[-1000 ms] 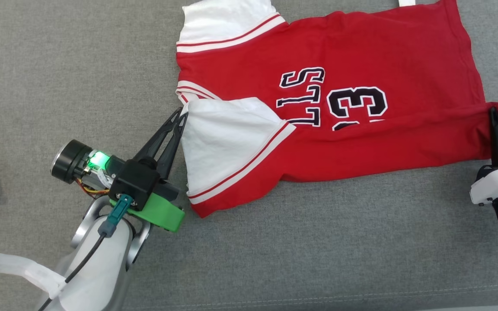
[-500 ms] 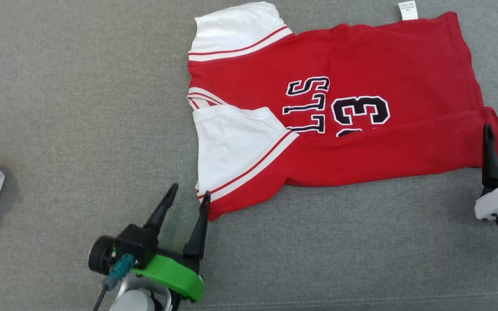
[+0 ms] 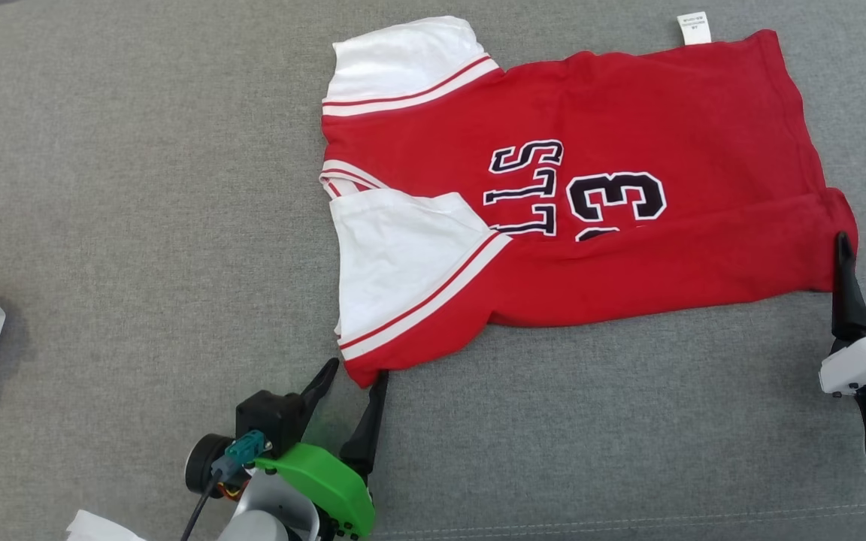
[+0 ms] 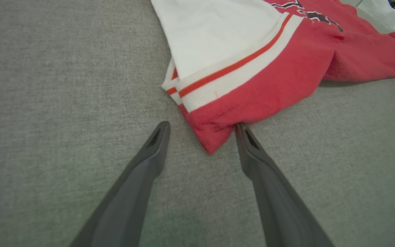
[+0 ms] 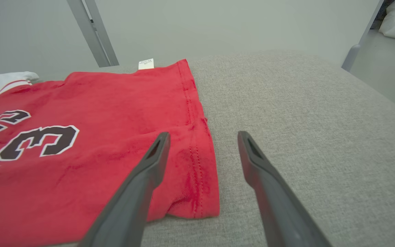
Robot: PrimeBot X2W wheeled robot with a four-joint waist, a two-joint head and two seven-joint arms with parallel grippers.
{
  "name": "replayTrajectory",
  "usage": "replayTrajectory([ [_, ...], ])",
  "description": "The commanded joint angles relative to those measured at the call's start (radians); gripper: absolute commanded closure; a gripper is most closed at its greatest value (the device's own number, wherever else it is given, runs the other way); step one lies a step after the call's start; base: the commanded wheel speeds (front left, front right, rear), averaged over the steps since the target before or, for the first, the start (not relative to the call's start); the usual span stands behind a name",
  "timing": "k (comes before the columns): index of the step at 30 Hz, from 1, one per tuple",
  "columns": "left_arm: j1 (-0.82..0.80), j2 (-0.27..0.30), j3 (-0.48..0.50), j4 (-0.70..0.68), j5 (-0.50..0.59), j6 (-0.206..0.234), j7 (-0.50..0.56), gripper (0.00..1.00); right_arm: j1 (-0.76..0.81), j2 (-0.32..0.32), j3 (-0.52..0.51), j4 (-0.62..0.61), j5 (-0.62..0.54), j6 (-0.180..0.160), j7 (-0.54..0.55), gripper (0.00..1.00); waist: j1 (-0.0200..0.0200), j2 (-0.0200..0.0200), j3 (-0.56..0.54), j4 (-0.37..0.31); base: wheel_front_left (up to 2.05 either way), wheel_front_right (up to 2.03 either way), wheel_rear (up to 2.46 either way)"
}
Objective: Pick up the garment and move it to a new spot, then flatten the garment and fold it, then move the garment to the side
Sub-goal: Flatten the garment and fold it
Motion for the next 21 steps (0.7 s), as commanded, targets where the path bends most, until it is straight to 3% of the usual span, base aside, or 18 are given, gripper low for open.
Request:
replayTrajectory([
  [1, -0.020, 0.002, 0.000, 0.010, 0.010, 0.008, -0.005, 0.99, -0.008, 0.005, -0.003, 0.013, 0.018, -0.001, -0.003, 0.00, 0.0000, 0.0000, 0.003, -0.002, 0.00, 0.00, 0.00],
  [4, -0.032, 0.009, -0.003, 0.018, 0.013, 0.008, -0.004, 1.00, -0.013, 0.025, 0.003, 0.036, 0.101, -0.001, -0.003, 0.00, 0.0000, 0.0000, 0.008, 0.001, 0.00, 0.00, 0.00],
  [10, -0.043, 0.043, 0.000, 0.000, 0.032, 0.019, -0.015, 1.00, -0.045, 0.001, 0.037, 0.140, 0.219, -0.001, -0.003, 0.00, 0.0000, 0.0000, 0.023, 0.018, 0.00, 0.00, 0.00],
  [14, -0.051, 0.062, -0.003, -0.013, 0.042, 0.025, -0.017, 1.00, -0.074, -0.016, 0.129, 0.203, 0.299, 0.000, 0.027, 0.00, 0.0000, 0.0000, 0.032, 0.027, 0.00, 0.00, 0.00],
  [15, -0.051, 0.066, -0.005, -0.016, 0.046, 0.027, -0.016, 1.00, -0.079, -0.024, 0.155, 0.212, 0.325, 0.000, 0.034, 0.57, 0.0000, 0.0000, 0.034, 0.027, 0.00, 0.00, 0.00],
  [16, -0.050, 0.069, -0.007, -0.024, 0.047, 0.030, -0.012, 1.00, -0.080, -0.042, 0.202, 0.214, 0.355, 0.000, 0.036, 1.00, 0.0000, 0.0000, 0.035, 0.029, 0.00, 0.00, 0.00],
  [21, -0.013, 0.095, -0.010, -0.065, 0.059, 0.046, -0.005, 1.00, -0.047, -0.107, 0.270, 0.181, 0.438, -0.001, 0.015, 1.00, 0.0000, 0.0000, 0.020, 0.028, 0.00, 0.00, 0.00],
])
